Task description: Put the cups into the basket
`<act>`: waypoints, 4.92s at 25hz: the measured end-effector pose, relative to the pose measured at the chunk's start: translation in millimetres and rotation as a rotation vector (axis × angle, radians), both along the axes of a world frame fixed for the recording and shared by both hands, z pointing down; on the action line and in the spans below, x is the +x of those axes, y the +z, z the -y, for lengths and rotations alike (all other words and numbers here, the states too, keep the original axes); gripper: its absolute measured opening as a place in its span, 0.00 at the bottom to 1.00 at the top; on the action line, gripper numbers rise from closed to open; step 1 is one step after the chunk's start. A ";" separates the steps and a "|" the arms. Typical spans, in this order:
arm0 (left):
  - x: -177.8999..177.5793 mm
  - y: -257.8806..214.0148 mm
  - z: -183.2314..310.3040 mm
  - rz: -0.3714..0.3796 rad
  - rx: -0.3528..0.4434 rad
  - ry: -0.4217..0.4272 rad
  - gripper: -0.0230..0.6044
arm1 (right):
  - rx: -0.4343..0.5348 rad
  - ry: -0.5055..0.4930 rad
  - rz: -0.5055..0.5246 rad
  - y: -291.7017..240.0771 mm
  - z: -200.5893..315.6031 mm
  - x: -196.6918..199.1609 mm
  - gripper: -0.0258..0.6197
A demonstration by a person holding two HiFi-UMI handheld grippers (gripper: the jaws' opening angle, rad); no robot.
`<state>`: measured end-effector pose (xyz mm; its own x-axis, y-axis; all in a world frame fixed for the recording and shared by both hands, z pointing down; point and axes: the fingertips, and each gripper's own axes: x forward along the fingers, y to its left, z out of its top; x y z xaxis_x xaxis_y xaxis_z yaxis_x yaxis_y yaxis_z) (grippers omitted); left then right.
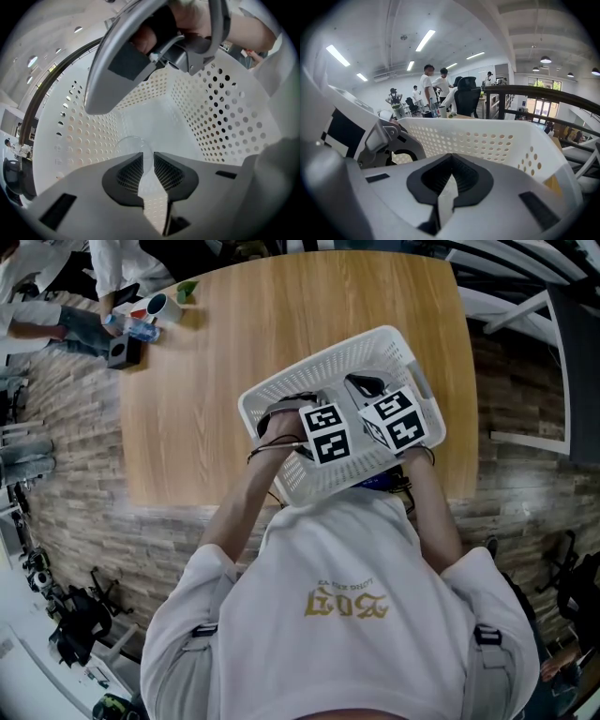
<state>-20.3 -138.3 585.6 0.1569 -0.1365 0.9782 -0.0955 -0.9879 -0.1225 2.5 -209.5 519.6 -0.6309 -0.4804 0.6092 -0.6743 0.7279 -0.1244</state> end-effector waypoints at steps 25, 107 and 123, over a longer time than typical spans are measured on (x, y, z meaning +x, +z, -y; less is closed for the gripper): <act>-16.2 -26.9 0.0 -0.018 0.029 -0.046 0.13 | 0.028 0.039 0.102 -40.1 -2.6 12.2 0.06; -82.2 -269.5 24.8 -1.222 0.656 -0.646 0.05 | 0.425 0.208 0.408 -172.6 -46.2 20.1 0.05; -71.9 -255.4 17.4 -1.201 0.609 -0.612 0.05 | 0.429 0.198 0.403 -173.8 -46.9 18.9 0.05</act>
